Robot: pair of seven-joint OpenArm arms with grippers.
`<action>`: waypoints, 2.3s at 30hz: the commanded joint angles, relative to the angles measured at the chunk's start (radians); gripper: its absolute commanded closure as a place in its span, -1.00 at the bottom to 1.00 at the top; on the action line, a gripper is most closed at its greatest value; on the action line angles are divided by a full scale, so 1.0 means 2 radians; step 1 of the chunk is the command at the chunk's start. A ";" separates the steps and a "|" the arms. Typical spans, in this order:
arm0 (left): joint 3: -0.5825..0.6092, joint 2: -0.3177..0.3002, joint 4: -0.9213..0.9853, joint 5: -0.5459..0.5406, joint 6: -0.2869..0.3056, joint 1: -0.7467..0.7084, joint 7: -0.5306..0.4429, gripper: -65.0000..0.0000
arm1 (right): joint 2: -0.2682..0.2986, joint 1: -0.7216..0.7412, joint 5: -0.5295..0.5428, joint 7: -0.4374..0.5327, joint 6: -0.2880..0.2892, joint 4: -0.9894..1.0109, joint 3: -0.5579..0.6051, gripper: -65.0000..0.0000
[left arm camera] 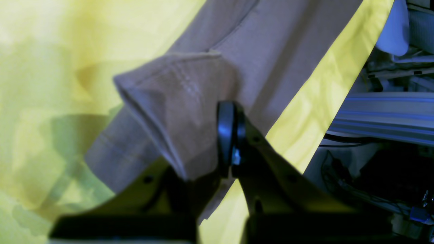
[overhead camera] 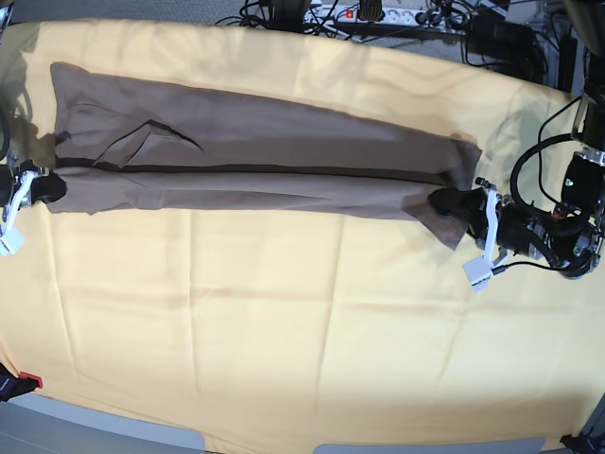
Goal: Fold the T-shirt properly
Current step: 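Lift the hem and fold it over toward the shoulders, then release the hem and regrasp the folded edge at both ends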
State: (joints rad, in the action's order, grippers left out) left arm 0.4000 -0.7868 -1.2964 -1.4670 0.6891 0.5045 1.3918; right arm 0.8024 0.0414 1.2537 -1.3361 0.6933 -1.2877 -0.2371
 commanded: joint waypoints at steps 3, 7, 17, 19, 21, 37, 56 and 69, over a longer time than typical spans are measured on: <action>-0.005 -0.018 -0.006 -0.008 -0.002 0.013 0.002 1.00 | 0.018 0.008 0.005 -0.007 0.002 -0.007 0.003 1.00; -0.005 -0.018 -0.006 -0.008 -0.003 0.011 0.002 1.00 | 0.018 0.008 0.005 -0.006 0.002 -0.007 0.021 1.00; -0.005 -0.022 -0.007 -0.008 -0.021 -0.010 0.002 -0.14 | 0.024 0.023 0.001 -0.006 0.002 -0.007 0.032 -0.05; -0.005 -0.028 -0.007 -0.008 -0.032 0.001 0.002 -0.14 | 0.041 0.035 0.046 -0.006 0.002 -0.007 0.025 -0.05; -0.005 -0.040 -0.008 -0.008 -0.044 0.012 0.002 -0.14 | 0.058 0.037 0.112 -0.008 0.002 -0.007 0.013 -0.05; -0.221 -0.055 -0.005 -0.008 -0.049 -0.092 0.002 -0.14 | -0.029 0.002 0.087 0.007 0.002 -0.007 -0.001 1.00; -0.361 0.053 -0.005 0.108 -0.063 -0.223 -0.046 -0.14 | -0.089 -0.066 -0.154 0.152 0.002 -0.007 -0.001 1.00; -0.361 0.073 -0.005 0.094 -0.056 -0.277 -0.057 -0.14 | -0.089 -0.065 -0.127 0.150 0.002 -0.007 -0.001 1.00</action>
State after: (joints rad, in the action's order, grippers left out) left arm -0.3222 -0.6285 -1.2991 -1.3064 0.5800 -0.0456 1.2453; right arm 0.6113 -0.0887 1.0225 -1.0050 0.7033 -1.2968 -0.2382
